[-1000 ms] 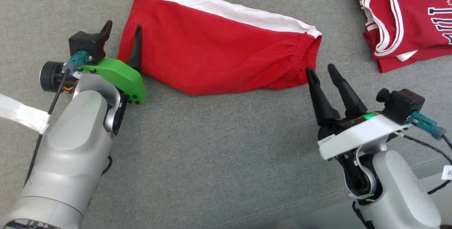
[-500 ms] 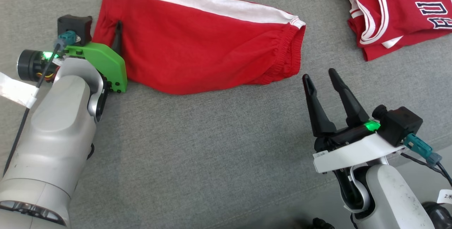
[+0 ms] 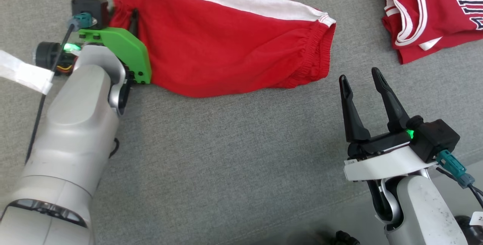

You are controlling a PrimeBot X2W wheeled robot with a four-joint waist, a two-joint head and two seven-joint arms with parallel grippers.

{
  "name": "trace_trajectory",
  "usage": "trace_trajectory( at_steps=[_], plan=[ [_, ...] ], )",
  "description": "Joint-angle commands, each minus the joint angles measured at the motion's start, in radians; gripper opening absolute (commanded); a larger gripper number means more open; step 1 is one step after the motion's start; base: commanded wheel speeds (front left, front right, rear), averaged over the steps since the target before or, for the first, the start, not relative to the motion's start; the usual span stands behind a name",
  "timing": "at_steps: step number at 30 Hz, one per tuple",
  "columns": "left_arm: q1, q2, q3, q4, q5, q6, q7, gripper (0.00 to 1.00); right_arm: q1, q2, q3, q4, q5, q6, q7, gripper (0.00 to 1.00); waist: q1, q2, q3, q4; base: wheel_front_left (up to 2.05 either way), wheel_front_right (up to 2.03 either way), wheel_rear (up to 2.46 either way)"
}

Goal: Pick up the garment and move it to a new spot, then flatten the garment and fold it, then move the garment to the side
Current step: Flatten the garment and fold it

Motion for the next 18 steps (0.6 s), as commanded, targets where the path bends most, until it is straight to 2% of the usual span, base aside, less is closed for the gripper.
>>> trace_trajectory(
  at_steps=[1,4,11,18],
  plan=[
    [0.113,-0.033,-0.023,0.067,-0.016,-0.022,0.073,0.0,0.008,0.002,-0.005,0.0,-0.006,0.0,-0.007,1.0,0.0,0.0,0.0,0.006,0.0,0.0,0.0],
    [0.125,-0.042,-0.02,0.077,-0.027,-0.038,0.082,0.0,0.01,0.005,-0.01,-0.001,-0.009,0.0,-0.008,1.0,0.0,0.0,-0.001,0.013,0.0,0.0,0.0],
    [0.145,-0.038,0.031,0.078,-0.07,0.019,-0.036,0.0,0.013,0.006,-0.024,-0.002,0.001,0.0,-0.007,1.0,0.0,0.0,-0.032,0.048,0.0,0.0,0.0],
    [0.25,-0.054,0.081,0.037,-0.117,0.032,-0.151,0.0,0.029,0.004,-0.037,-0.015,-0.015,0.0,0.012,1.0,0.0,0.0,-0.097,0.098,0.0,0.0,0.0]
  ],
)
